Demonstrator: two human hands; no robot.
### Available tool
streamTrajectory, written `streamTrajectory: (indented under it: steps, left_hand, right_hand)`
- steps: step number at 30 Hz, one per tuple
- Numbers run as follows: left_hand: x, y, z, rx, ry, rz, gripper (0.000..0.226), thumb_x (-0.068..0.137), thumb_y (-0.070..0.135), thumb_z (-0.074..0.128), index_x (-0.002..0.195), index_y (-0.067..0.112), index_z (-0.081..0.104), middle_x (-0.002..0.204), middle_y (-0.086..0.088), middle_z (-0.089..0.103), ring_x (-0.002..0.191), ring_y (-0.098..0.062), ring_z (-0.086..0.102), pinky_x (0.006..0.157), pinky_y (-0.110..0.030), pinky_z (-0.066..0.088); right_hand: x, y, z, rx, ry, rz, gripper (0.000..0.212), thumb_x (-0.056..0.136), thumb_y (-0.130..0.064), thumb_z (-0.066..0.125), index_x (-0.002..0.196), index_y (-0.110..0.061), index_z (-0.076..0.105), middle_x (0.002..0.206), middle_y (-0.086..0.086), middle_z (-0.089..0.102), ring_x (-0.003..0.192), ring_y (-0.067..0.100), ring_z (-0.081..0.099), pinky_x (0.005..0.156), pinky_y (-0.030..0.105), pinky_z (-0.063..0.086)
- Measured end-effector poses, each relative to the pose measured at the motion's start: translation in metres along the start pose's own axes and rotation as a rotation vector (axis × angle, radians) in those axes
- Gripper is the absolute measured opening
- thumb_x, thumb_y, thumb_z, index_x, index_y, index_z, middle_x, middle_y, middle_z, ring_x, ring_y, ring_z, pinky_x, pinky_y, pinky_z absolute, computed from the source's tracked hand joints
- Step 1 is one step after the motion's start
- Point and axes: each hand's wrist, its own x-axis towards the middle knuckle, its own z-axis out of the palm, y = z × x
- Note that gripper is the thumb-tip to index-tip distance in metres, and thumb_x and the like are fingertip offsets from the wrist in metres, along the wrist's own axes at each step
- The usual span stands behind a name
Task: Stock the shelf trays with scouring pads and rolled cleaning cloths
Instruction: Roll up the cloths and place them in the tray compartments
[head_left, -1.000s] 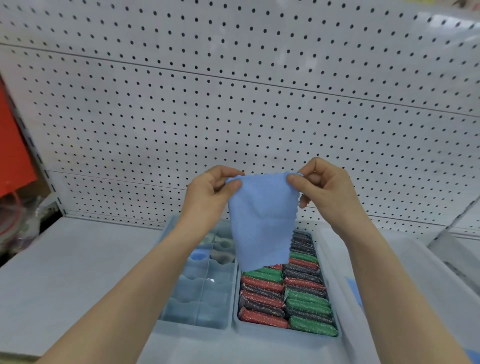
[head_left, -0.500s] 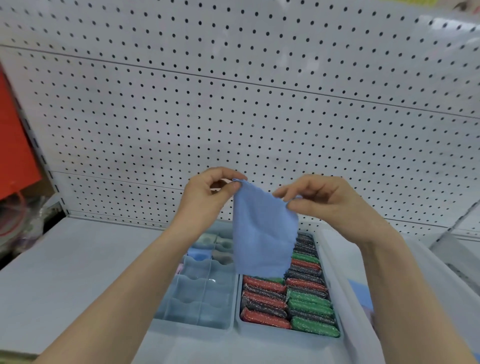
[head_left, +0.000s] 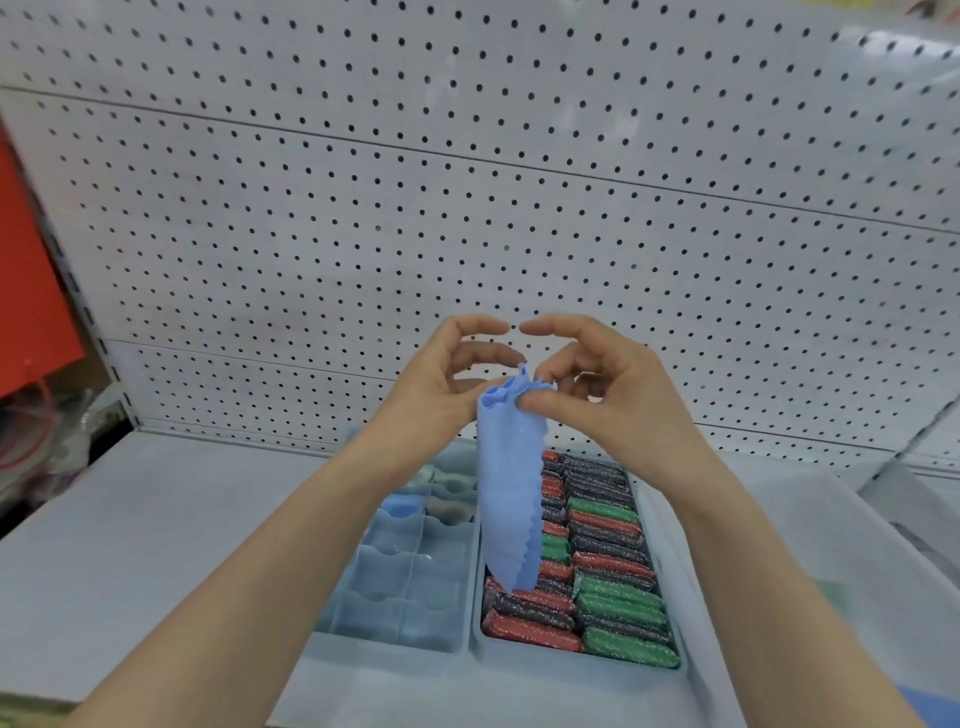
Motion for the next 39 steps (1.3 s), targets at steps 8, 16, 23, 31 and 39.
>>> streamTrajectory:
  steps: [8,16,23,31,39]
  left_hand:
    - [-0.003,-0.001,0.007,-0.032,-0.030,-0.064,0.034,0.099,0.032,0.046,0.111,0.010,0.069,0.103,-0.005,0.074,0.096,-0.017,0.070,0.085,-0.026,0.055]
    - [-0.001,-0.011,0.007,0.050,-0.008,-0.027,0.021,0.083,0.004,0.071,0.100,0.018,0.072,0.094,0.003,0.076,0.088,-0.009,0.071,0.080,-0.022,0.056]
    - [-0.005,-0.048,0.018,0.095,0.057,-0.119,0.021,0.082,0.005,0.074,0.093,0.023,0.070,0.094,0.006,0.076,0.088,-0.013,0.072,0.081,-0.032,0.058]
    - [-0.007,-0.060,0.018,-0.039,0.156,-0.215,0.015,0.087,0.004,0.067,0.097,0.016,0.071,0.092,0.002,0.076,0.083,-0.014,0.071,0.075,-0.032,0.058]
    - [-0.004,-0.069,0.013,-0.008,0.164,-0.341,0.016,0.089,0.009,0.068,0.103,0.018,0.069,0.105,-0.003,0.071,0.092,-0.022,0.071,0.070,-0.035,0.058]
  right_hand:
    - [0.007,0.003,-0.002,-0.103,0.080,0.012,0.025,0.081,-0.014,0.077,0.102,-0.027,0.075,0.082,0.001,0.068,0.063,0.012,0.044,0.060,0.024,0.042]
    - [0.013,0.003,-0.010,-0.255,0.094,-0.046,0.008,0.081,-0.017,0.077,0.080,-0.025,0.074,0.070,-0.016,0.060,0.057,0.005,0.042,0.057,0.010,0.033]
    - [0.024,0.005,-0.010,-0.158,0.229,-0.022,0.011,0.087,-0.018,0.070,0.079,-0.024,0.066,0.075,-0.013,0.065,0.067,0.006,0.057,0.058,0.018,0.042]
    - [0.011,0.039,-0.005,0.031,0.061,0.463,0.041,0.087,-0.056,0.059,0.102,-0.020,0.071,0.090,-0.001,0.075,0.085,0.014,0.069,0.074,0.031,0.056]
    - [-0.018,0.077,0.030,0.395,0.049,0.500,0.017,0.087,-0.006,0.068,0.103,-0.003,0.072,0.095,0.011,0.075,0.083,0.017,0.071,0.073,0.024,0.055]
